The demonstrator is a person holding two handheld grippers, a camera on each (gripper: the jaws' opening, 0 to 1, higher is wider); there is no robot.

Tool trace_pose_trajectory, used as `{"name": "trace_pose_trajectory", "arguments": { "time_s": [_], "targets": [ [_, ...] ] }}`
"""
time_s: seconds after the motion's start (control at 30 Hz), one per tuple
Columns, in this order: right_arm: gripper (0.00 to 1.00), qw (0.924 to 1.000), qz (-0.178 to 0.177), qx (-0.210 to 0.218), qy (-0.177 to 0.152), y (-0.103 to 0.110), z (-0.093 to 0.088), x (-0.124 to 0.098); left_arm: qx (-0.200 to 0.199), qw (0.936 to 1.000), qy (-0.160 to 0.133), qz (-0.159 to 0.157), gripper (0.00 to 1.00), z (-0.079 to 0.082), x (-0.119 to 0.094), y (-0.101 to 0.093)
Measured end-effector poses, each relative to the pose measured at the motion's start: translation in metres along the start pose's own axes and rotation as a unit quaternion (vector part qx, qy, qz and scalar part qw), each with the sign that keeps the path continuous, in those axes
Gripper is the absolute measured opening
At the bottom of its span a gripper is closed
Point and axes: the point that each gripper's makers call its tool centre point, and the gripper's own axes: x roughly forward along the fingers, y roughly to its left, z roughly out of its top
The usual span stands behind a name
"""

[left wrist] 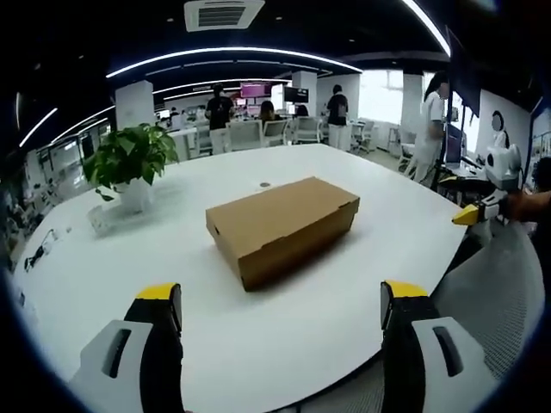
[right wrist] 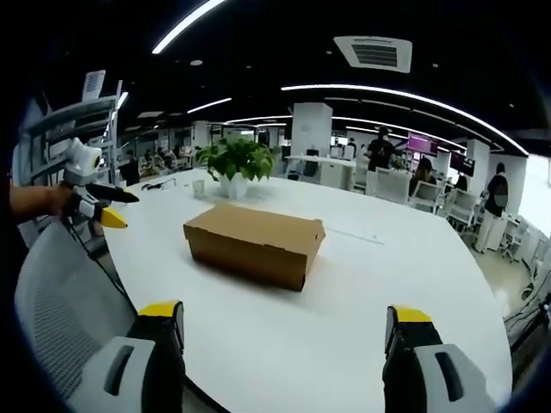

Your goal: Operate the shoe box by opening the lid, removing the specified soft item, and placing it in the target area until the item is outside and the box remains undamaged.

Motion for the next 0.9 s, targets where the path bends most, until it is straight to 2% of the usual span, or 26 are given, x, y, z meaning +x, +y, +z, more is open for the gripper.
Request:
{"name": "trace_pose_trajectory", "arguments": {
  "time_s": [0.53,0.9],
  "targets": [
    [0.97,0.9993,0.020,-0.032,0.009,-0.009,0.017,0.014,0.003,1.0000,0.000,0.003,0.99,0.011,0.013,0.012],
    [0.96,0.9985,0.027,-0.047,0.010,-0.017,0.024,0.031,0.002,1.0000,-0.002,0.005,0.97,0.019,0.031,0.010]
  ]
}}
